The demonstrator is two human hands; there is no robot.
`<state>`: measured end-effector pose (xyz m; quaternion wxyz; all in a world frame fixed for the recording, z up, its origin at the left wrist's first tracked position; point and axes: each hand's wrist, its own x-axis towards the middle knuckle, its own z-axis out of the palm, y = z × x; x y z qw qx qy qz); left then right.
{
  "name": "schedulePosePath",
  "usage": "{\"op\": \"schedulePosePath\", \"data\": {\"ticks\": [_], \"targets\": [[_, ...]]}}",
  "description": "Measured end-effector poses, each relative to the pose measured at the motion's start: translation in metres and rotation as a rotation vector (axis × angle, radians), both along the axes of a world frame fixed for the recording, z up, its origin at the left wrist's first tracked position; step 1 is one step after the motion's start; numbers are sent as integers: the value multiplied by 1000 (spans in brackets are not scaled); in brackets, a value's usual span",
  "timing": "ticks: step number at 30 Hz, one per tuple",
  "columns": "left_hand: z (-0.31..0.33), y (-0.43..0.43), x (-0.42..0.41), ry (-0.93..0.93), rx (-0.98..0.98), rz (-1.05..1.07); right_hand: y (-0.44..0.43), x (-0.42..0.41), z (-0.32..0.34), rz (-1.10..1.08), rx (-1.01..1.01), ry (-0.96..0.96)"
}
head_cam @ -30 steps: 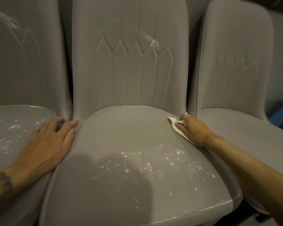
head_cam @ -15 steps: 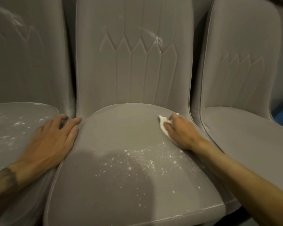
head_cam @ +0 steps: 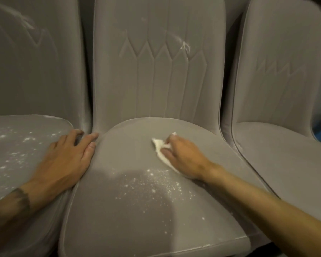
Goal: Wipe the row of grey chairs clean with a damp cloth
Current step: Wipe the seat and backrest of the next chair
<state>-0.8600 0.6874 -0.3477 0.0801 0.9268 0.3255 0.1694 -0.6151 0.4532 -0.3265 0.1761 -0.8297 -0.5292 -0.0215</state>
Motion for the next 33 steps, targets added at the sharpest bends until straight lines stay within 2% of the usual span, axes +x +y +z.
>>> {"op": "schedulePosePath", "data": {"ticks": [2,3,7,9,10,12,14,15,17,21,23,26,28,33], "targets": [[-1,2,0,3,-6,-1,-6,2,3,110,-52,31],[-1,2,0,0,-11,-4,-7,13,7,97,-75,35],[2,-2,0,-5,-12,1,11,48,16,-247,-98,-13],[4,-4,0,-9,-14,3,36,28,13,-262,-62,-16],[4,-5,1,-9,-14,0,46,11,9,-202,-30,1],[5,-5,1,-12,-10,-1,53,-27,4,72,25,55],[3,-4,1,-19,2,0,43,-51,4,356,-11,83],[2,-3,1,-22,8,4,40,-49,8,421,-42,94],[1,-3,1,-25,12,6,42,-29,12,355,-89,81],[1,-2,4,-17,23,12,81,-7,17,-26,-90,22],[0,-2,3,-24,33,8,100,-31,12,-3,-26,26],[-2,0,2,-30,48,-1,100,-73,-3,287,53,22],[-4,1,1,-26,60,-10,97,-77,-2,382,23,37],[-5,1,0,-32,76,-20,139,-62,13,190,-40,29]]}}
